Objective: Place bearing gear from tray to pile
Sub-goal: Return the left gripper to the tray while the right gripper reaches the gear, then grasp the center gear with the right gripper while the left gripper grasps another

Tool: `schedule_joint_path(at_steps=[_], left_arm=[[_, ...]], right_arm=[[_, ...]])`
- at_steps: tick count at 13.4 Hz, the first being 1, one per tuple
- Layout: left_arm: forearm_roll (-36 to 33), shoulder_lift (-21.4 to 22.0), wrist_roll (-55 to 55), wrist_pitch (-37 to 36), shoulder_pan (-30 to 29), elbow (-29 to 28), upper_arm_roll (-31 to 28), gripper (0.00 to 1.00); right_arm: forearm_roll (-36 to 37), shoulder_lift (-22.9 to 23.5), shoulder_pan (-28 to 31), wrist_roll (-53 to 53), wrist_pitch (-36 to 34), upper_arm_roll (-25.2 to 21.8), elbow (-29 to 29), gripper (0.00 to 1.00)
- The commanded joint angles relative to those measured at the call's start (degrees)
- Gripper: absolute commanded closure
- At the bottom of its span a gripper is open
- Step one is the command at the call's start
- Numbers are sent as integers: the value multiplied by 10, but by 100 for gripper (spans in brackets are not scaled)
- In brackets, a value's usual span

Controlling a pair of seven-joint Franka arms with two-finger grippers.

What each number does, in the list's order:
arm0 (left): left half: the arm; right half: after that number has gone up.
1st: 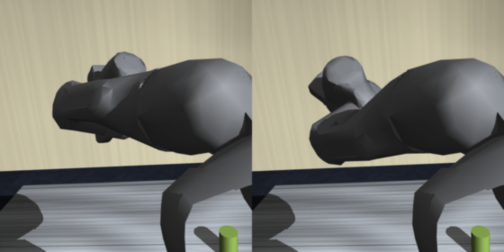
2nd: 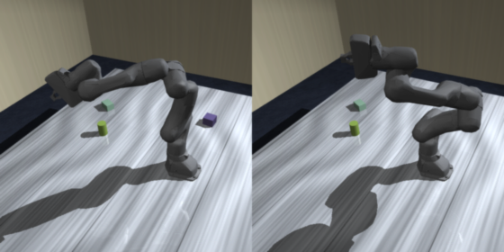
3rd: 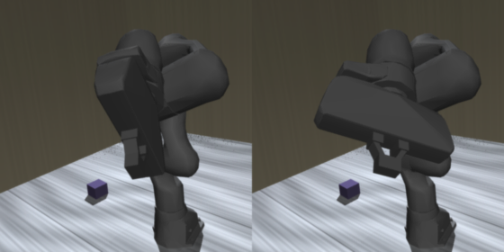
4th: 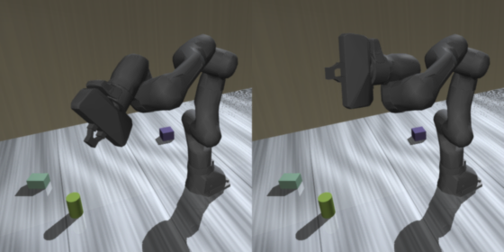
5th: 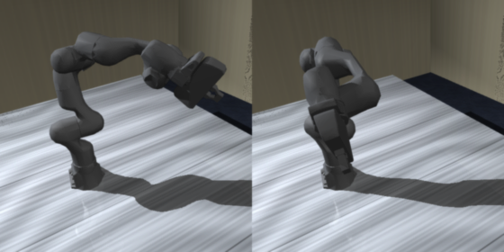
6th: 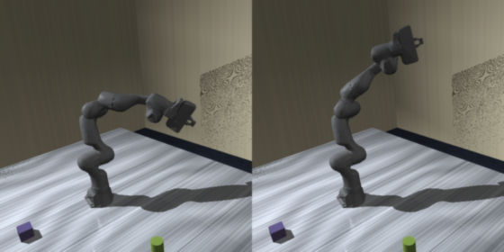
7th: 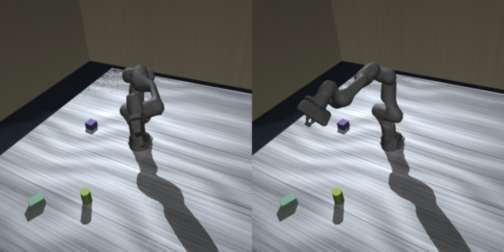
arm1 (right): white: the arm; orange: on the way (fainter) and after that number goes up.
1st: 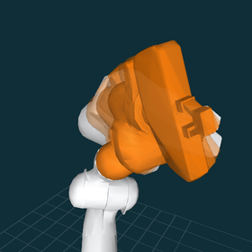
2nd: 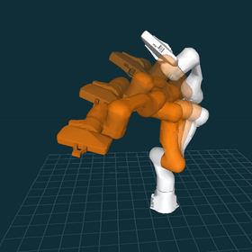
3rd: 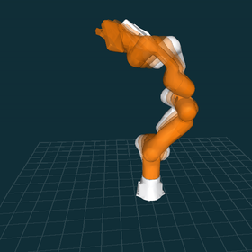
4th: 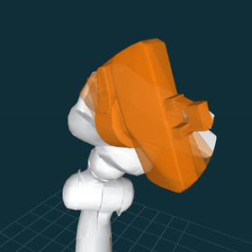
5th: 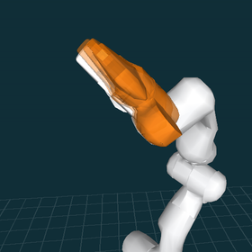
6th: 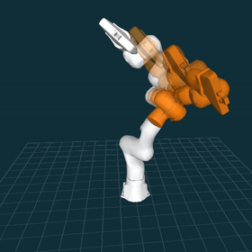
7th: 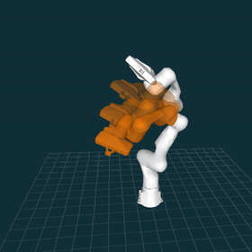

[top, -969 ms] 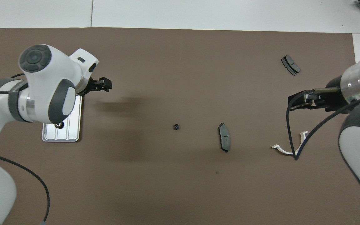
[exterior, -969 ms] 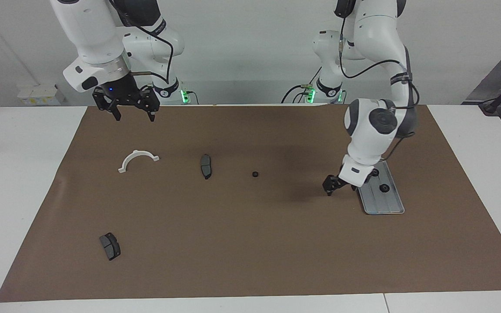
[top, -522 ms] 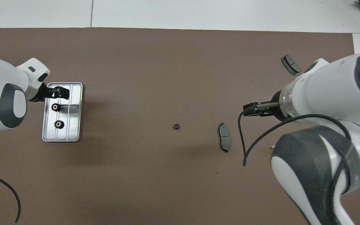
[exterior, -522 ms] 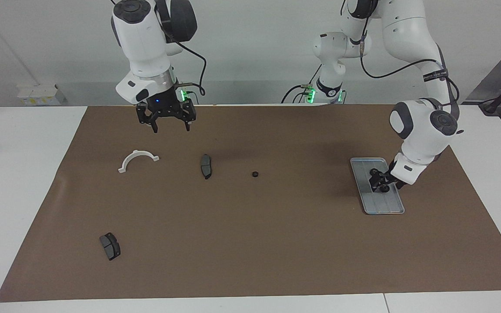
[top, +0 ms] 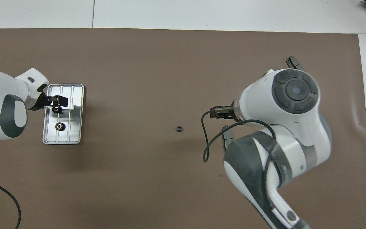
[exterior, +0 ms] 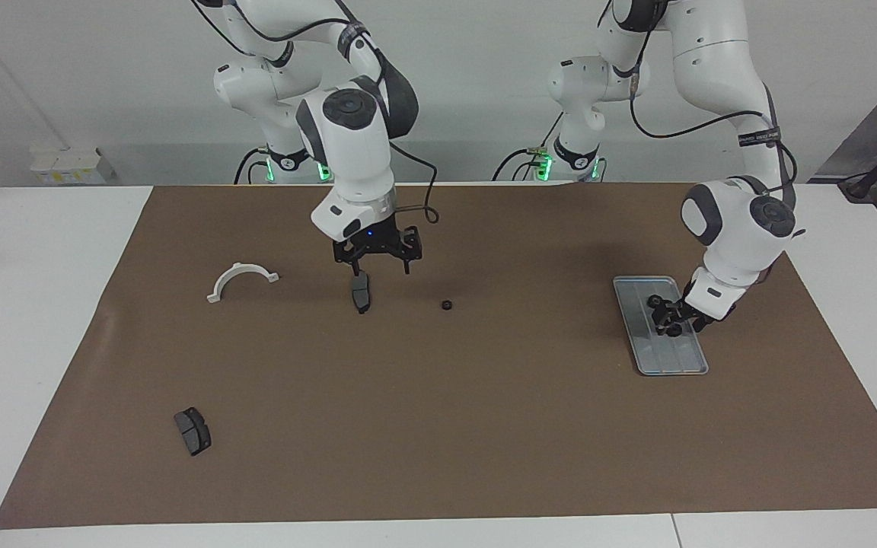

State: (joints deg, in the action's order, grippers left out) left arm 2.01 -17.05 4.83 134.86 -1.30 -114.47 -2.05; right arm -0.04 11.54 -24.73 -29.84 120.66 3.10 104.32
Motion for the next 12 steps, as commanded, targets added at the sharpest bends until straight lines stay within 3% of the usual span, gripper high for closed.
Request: schedule_joint_path(at_steps=[1, 4, 7, 9, 12], left_arm=[[2, 3, 11, 44, -9, -29, 6, 25], [2, 3, 20, 52, -9, -44, 6, 28], [2, 3, 30, 51, -14, -48, 6, 32], [3, 4, 29, 45, -13, -50, 6, 40], [2, 7, 29, 45, -14, -58, 6, 55]], right_arm=[[5, 37, -25, -49, 40, -3, -7, 0], [11, 80, -55, -92, 82, -3, -16, 0], [77, 142, -83, -183, 93, -2, -57, 0], [77, 151, -87, -197, 113, -2, -54, 0], [73, 172, -105, -234, 139, -2, -54, 12]])
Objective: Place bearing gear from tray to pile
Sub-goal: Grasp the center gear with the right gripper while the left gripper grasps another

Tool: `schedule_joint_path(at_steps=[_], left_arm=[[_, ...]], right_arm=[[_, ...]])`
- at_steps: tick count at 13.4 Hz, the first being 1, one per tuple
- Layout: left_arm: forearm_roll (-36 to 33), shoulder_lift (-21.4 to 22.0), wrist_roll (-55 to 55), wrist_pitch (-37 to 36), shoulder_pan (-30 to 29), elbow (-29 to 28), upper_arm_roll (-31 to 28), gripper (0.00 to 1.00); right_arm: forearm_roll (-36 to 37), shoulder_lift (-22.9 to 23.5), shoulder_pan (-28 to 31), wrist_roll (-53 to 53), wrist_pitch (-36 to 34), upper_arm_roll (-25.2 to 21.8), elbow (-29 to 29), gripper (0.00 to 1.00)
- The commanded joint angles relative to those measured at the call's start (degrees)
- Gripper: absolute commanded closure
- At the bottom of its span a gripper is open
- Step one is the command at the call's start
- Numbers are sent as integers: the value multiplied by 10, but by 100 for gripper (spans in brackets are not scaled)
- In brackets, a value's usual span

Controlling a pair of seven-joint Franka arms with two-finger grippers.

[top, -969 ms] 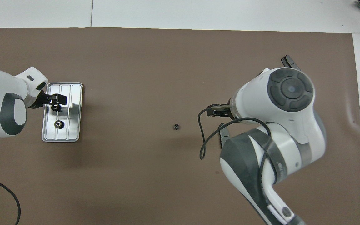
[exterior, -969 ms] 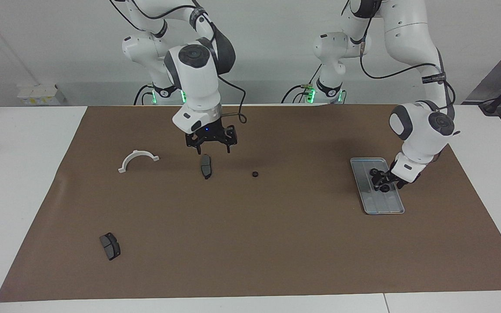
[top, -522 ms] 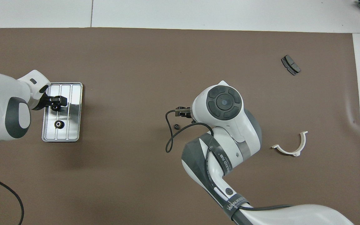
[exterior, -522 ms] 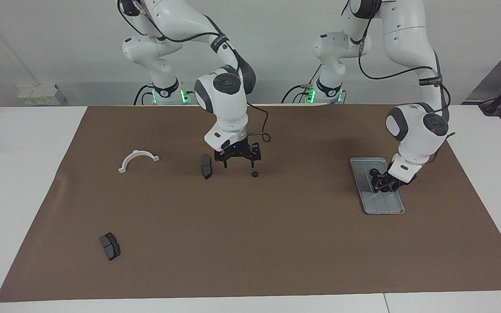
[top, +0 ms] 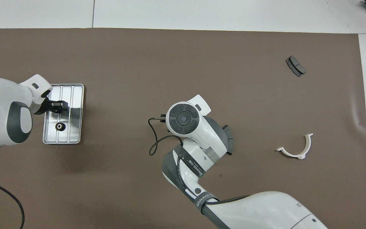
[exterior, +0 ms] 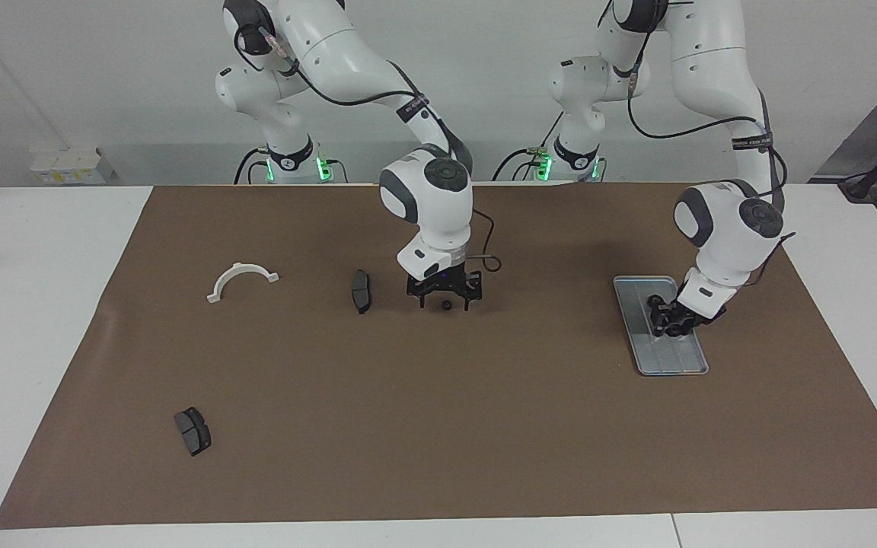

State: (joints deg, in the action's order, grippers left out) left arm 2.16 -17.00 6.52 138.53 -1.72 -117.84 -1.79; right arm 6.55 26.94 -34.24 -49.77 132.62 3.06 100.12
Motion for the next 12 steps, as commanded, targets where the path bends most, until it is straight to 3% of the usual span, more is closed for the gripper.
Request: schedule_joint_path(at_steps=[1, 5, 8, 9, 10, 11, 12], left_arm=[[0, 7, 12, 9, -10, -25, 4, 61], [0, 4, 10, 2, -9, -14, 4, 77], [7, -2, 3, -26, -2, 26, 4, 91], [20, -4, 3, -34, -1, 37, 4, 94], [31, -9, 2, -43, 0, 49, 4, 95], [33, -11, -4, -55, 1, 61, 4, 96], [33, -13, -15, -63, 1, 68, 6, 96]], right_arm=[[7, 20, -13, -37, 19, -2, -8, 15], [7, 19, -14, -43, 15, -2, 10, 26], [7, 18, -16, -45, 11, -2, 13, 41], [7, 17, -16, -45, 10, -2, 15, 52], [6, 15, -16, -45, 8, -2, 17, 67], [6, 15, -16, -45, 7, -2, 17, 89], [7, 15, -16, -45, 6, -2, 17, 100]])
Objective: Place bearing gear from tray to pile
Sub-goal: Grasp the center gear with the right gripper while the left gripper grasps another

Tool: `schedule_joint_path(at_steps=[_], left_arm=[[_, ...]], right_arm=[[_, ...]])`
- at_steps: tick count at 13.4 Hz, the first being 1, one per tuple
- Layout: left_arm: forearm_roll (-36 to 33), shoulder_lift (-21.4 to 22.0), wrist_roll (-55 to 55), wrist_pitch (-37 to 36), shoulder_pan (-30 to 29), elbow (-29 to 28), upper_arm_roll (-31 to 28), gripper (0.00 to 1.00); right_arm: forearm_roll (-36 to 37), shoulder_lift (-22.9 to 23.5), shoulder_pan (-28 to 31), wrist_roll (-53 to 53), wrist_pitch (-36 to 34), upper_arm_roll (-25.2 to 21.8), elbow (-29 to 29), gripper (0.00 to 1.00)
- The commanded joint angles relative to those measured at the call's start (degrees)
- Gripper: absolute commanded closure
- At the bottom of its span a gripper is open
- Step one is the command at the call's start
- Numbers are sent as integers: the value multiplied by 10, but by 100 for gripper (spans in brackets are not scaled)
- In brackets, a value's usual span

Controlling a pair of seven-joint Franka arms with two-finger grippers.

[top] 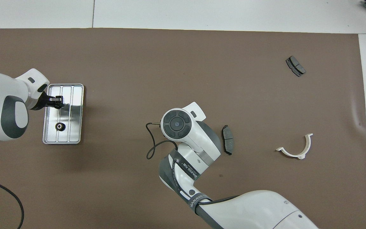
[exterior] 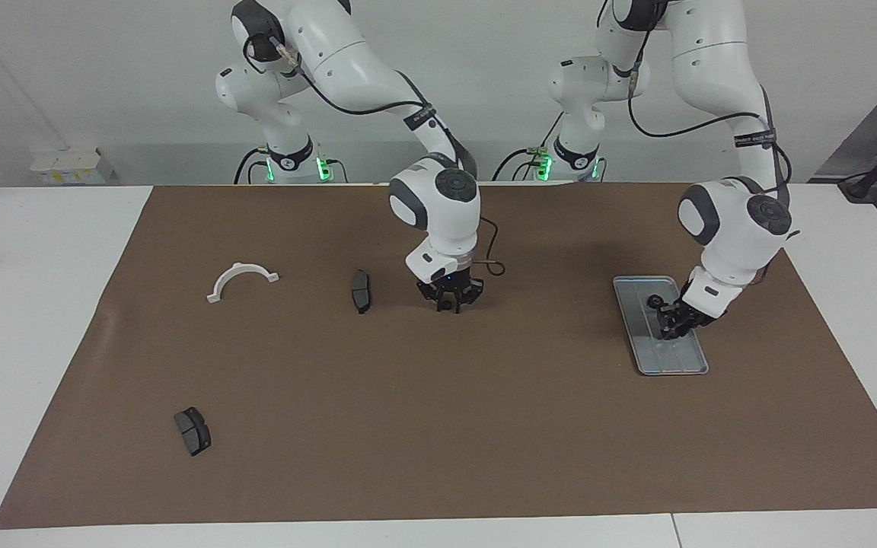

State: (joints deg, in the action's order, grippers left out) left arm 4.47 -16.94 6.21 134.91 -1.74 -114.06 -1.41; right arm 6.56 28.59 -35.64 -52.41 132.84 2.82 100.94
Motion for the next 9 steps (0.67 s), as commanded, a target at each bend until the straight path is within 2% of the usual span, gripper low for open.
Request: schedule_joint_path(at_steps=[1, 4, 9], left_arm=[[10, -14, -15, -27, 2, 31, 3, 96], [10, -15, -56, -46, 36, 51, 4, 98], [5, -20, -250, -61, 209, 73, 0, 100]], right_arm=[[6, -4, -2, -17, 3, 1, 8, 100], [6, -30, 31, -1, -3, 1, 10, 100], [6, -98, 126, 86, -4, 1, 58, 100]])
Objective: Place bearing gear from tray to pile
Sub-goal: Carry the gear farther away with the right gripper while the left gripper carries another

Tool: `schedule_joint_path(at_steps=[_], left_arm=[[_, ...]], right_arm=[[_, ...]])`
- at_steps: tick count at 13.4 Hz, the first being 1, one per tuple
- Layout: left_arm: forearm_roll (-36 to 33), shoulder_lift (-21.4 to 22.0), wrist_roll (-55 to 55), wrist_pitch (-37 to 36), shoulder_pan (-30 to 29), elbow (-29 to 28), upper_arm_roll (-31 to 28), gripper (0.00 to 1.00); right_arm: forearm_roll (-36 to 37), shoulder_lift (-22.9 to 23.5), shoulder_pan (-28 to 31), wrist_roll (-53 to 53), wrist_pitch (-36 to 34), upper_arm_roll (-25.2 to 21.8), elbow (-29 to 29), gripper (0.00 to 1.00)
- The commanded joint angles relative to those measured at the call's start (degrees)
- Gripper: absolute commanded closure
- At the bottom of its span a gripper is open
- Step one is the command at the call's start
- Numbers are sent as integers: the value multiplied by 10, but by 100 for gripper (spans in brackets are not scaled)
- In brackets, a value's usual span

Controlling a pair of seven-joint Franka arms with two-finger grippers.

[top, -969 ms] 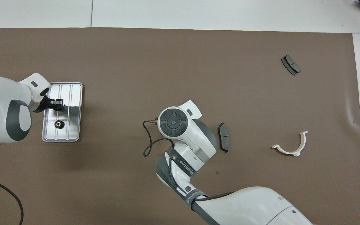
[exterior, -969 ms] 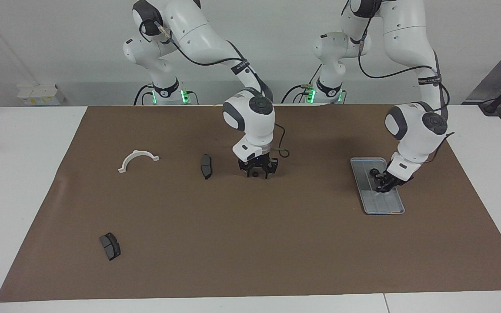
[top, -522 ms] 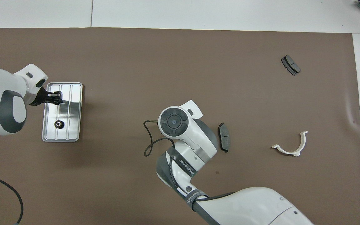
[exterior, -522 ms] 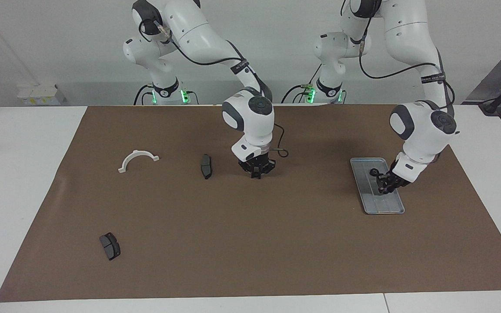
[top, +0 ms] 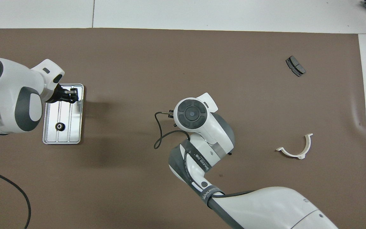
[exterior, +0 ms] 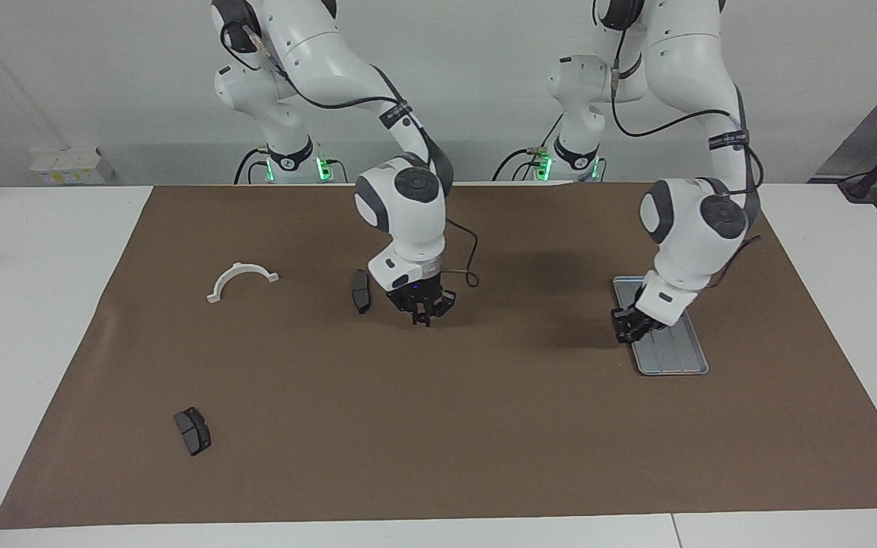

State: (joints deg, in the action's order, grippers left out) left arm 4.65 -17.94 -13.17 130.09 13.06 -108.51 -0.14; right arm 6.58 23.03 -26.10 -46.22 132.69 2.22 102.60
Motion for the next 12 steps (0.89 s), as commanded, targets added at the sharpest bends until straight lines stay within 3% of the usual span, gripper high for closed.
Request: schedule_joint_path(at_steps=[1, 4, 8, 9, 12], left_arm=[[2, -10, -94, -11, 91, 16, -13, 100], [2, -11, -164, -4, 190, 12, -12, 100], [1, -35, -213, 75, 264, -16, -12, 99], [1, -38, -213, 78, 265, -16, -12, 91], [-2, -39, -209, 74, 265, -11, -13, 14]], right_arm=[[5, -53, 48, 45, -2, 7, 53, 100], [5, -65, 113, 131, -2, 8, 75, 100], [-23, -67, 176, 238, -1, 9, 83, 100], [-37, -68, 194, 273, -1, 9, 90, 100], [-55, -71, 252, 366, 5, 9, 110, 100]])
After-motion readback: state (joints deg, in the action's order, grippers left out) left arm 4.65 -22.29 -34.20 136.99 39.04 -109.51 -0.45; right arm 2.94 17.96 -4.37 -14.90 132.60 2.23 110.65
